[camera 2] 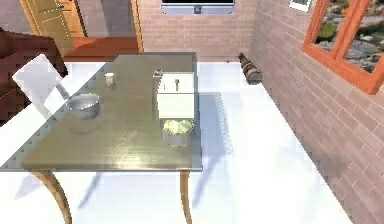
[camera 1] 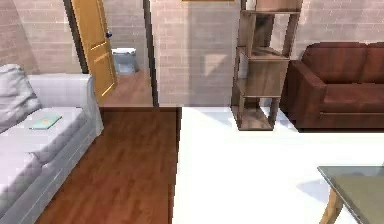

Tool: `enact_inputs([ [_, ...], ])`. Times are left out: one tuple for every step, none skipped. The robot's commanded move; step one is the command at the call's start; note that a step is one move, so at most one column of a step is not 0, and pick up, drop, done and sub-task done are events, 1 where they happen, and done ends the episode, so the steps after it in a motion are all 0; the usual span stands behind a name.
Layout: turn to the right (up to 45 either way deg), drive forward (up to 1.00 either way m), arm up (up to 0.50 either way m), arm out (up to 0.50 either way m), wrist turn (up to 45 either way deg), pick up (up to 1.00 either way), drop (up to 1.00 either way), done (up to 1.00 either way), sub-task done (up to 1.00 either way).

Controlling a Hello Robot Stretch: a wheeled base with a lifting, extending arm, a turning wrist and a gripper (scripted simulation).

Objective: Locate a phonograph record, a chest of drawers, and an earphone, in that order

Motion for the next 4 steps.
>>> enact_inputs([
  [18.0, 0.0, 0.0, 0.0, 0.0, 0.0, 0.0, 0.0, 0.0],
  [0.0, 1.0, 0.0, 0.0, 0.0, 0.0, 0.0, 0.0, 0.0],
  [12.0, 0.0, 0.0, 0.0, 0.0, 0.0, 0.0, 0.0, 0.0],
  [0.0, 0.05, 0.0, 0.0, 0.0, 0.0, 0.0, 0.0, 0.0],
])
